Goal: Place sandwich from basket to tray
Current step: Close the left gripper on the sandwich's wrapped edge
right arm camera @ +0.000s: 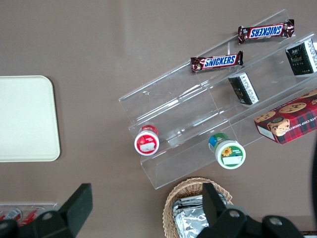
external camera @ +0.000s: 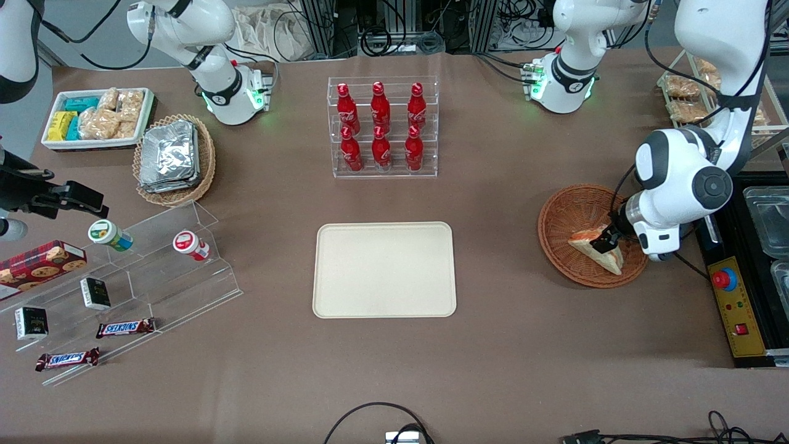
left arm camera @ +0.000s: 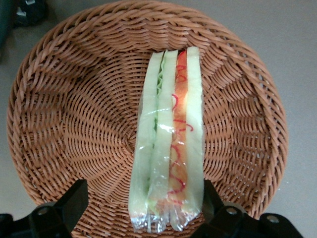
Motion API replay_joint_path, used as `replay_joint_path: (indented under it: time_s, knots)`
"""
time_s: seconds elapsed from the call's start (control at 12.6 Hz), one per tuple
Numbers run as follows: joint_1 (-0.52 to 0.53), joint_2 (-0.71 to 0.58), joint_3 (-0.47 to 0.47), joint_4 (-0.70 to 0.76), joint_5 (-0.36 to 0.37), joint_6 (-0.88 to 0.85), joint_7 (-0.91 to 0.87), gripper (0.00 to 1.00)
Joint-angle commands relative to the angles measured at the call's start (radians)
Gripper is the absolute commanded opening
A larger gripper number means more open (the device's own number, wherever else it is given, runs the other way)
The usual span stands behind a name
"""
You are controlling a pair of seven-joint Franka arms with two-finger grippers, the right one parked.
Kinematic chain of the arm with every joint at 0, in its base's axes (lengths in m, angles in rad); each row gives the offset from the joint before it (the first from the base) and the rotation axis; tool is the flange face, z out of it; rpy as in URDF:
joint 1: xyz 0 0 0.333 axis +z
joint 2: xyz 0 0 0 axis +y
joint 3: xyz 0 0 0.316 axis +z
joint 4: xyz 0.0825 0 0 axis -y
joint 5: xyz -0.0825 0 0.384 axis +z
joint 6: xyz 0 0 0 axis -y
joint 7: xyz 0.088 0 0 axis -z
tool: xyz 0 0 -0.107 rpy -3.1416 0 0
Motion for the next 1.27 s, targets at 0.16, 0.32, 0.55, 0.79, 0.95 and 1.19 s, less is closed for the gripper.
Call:
replay_joint_path:
  time_s: [0.16,0.32,0.55,0.79,0.95,1.19]
  knots:
    - [0.007,0.041,-0.005,0.009,-0.013,0.033,-0.025,1.0]
    - [0.004,0.06,-0.005,0.01,-0.011,0.059,-0.026,0.89]
    - [0.003,0.051,-0.007,0.017,-0.01,0.052,-0.025,0.31]
    - [0.001,0.013,-0.008,0.029,0.004,0.004,0.015,0.0]
    - [-0.002,-0.024,-0.01,0.069,0.007,-0.06,0.065,0.0]
    - [-0.007,-0.047,-0.013,0.258,0.009,-0.287,0.176,0.0]
